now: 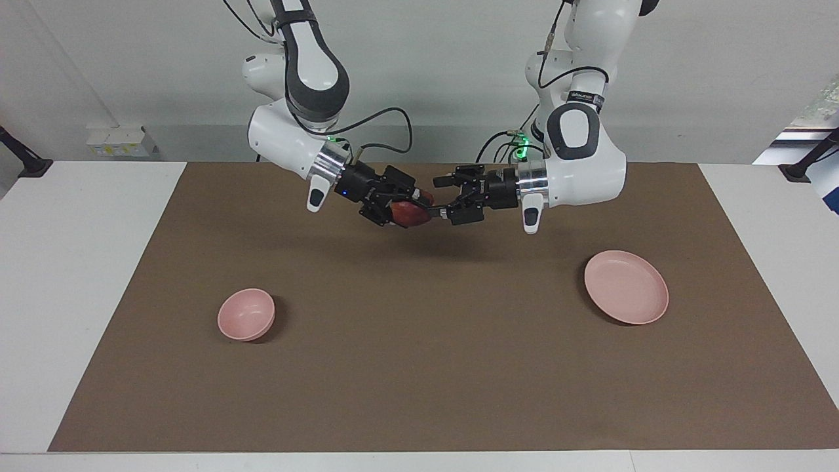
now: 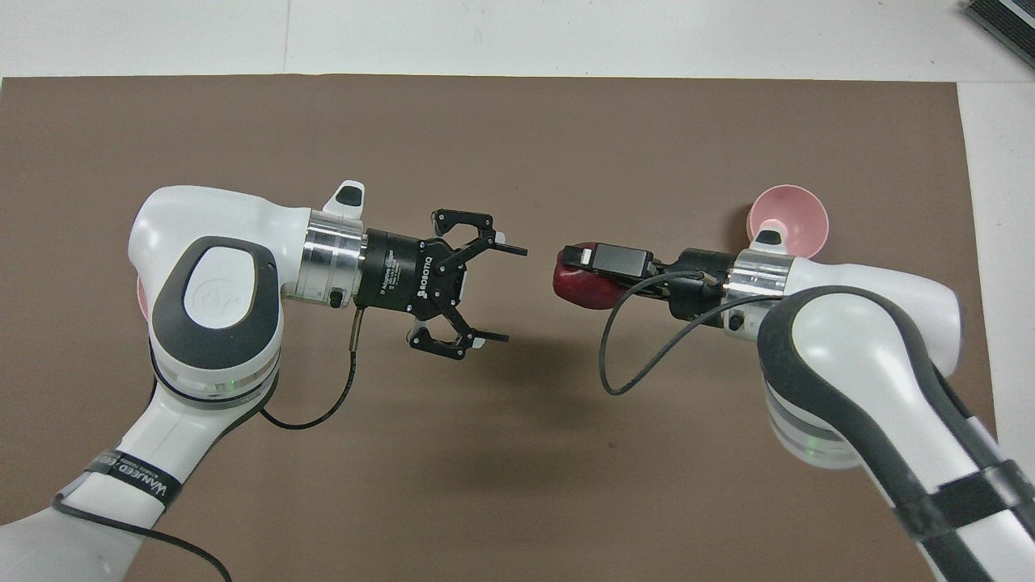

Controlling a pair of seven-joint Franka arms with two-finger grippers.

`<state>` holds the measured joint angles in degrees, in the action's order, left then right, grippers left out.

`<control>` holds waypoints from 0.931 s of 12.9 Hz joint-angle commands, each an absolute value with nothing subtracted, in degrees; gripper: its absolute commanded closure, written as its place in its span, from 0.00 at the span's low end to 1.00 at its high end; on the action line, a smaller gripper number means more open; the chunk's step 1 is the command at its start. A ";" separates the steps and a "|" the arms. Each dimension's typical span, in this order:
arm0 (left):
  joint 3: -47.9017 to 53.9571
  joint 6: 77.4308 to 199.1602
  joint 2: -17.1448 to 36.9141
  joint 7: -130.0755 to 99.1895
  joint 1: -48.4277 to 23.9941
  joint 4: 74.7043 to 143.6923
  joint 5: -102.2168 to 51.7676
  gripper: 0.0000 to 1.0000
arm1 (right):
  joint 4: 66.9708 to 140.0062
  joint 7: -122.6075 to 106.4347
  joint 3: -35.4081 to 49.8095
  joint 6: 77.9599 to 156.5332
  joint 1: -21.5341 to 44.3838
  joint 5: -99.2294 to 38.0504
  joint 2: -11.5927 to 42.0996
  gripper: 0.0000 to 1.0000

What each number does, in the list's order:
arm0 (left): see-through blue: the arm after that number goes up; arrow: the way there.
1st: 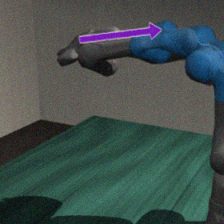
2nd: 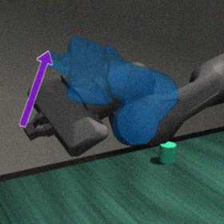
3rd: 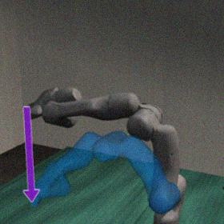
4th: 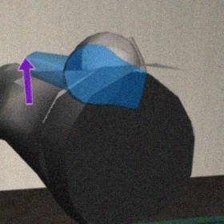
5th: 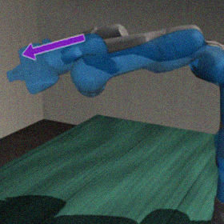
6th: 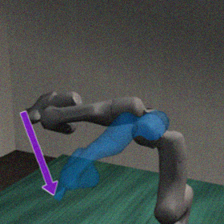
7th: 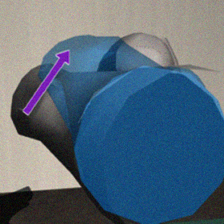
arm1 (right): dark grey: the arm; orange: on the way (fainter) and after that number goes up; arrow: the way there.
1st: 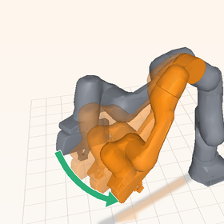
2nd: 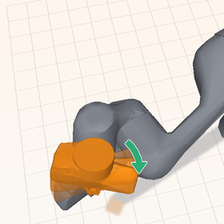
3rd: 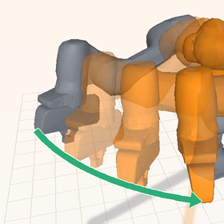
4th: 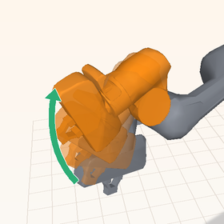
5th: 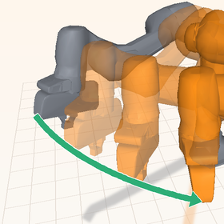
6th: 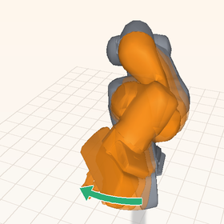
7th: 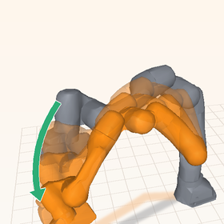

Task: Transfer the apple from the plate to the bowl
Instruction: 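Carry the apple to the pink bowl while the left gripper withdraws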

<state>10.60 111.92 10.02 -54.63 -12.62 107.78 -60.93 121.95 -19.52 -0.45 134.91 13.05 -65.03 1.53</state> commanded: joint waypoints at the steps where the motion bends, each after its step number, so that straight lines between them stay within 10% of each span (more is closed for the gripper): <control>1: 10.55 114.25 9.23 -54.93 -13.53 108.81 -49.88 0.00 | 122.17 -14.78 0.09 135.00 8.63 -51.83 2.19 0.98; 12: 10.46 114.88 11.34 -30.17 -8.45 102.49 -12.24 0.00 | 110.22 3.49 0.00 134.82 -1.59 9.72 13.09 0.96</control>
<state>10.15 115.47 10.57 -34.04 -10.24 104.93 -16.37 113.91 -0.83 -0.49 134.95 -1.92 4.87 9.56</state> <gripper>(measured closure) 0.000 0.123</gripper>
